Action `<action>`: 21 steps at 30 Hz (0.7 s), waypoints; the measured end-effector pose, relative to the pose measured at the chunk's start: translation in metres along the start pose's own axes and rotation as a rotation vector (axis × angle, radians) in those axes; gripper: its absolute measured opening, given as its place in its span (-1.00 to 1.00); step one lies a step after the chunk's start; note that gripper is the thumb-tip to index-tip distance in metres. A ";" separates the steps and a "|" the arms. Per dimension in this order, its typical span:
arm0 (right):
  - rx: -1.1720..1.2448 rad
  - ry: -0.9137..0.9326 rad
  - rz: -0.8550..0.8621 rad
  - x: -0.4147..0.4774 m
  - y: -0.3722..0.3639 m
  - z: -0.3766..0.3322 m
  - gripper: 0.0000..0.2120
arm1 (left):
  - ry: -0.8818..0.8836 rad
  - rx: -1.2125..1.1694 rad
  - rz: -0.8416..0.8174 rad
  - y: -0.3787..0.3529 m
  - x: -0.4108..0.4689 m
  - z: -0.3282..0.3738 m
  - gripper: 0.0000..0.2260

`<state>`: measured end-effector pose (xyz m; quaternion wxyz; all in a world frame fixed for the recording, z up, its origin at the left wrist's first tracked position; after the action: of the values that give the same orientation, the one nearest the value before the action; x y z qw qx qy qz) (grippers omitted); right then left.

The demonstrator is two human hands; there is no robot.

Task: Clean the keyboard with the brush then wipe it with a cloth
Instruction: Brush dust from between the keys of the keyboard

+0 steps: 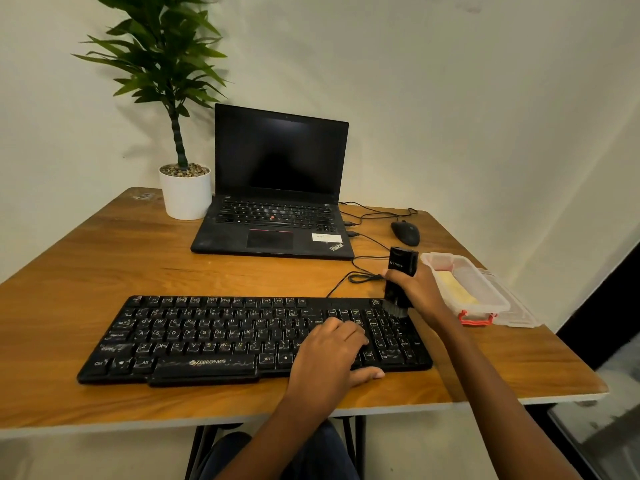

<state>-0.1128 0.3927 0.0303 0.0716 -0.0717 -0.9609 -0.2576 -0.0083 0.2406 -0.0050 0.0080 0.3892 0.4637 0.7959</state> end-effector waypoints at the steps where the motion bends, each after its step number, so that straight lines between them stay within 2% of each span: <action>1: -0.032 0.013 0.018 0.002 0.003 -0.001 -0.88 | 0.004 -0.001 0.001 0.000 0.000 0.000 -0.54; 4: -0.141 0.058 0.073 0.004 0.002 -0.006 -0.83 | 0.006 -0.005 -0.003 0.000 0.000 0.000 -0.54; 6: -0.099 0.059 0.041 0.000 -0.004 -0.005 -0.81 | 0.005 -0.003 -0.004 0.000 0.000 0.001 -0.54; 10: -0.008 0.009 -0.048 -0.004 -0.005 -0.002 -0.88 | 0.006 -0.004 -0.007 0.000 0.000 0.000 -0.53; 16: -0.183 0.037 0.052 0.003 -0.001 -0.009 -0.78 | 0.010 -0.003 -0.020 -0.001 0.000 0.000 -0.53; 18: -0.150 0.046 0.049 -0.003 -0.002 -0.009 -0.79 | 0.010 0.000 -0.017 -0.001 0.000 0.001 -0.53; 21: 0.025 -0.005 0.002 -0.010 0.004 -0.004 -0.89 | 0.006 -0.004 -0.008 0.000 0.000 0.001 -0.53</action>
<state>-0.1014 0.3931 0.0342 0.0701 -0.0723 -0.9641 -0.2455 -0.0075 0.2415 -0.0049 0.0109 0.3850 0.4637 0.7979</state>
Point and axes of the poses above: each hand's wrist, its own x-axis towards the middle knuckle, its own y-axis out of the back of the hand, z = x × y, the point moved 6 cm from there along x, towards the middle knuckle, and after that the axes turned 5 degrees about -x, right-handed, at the moved point
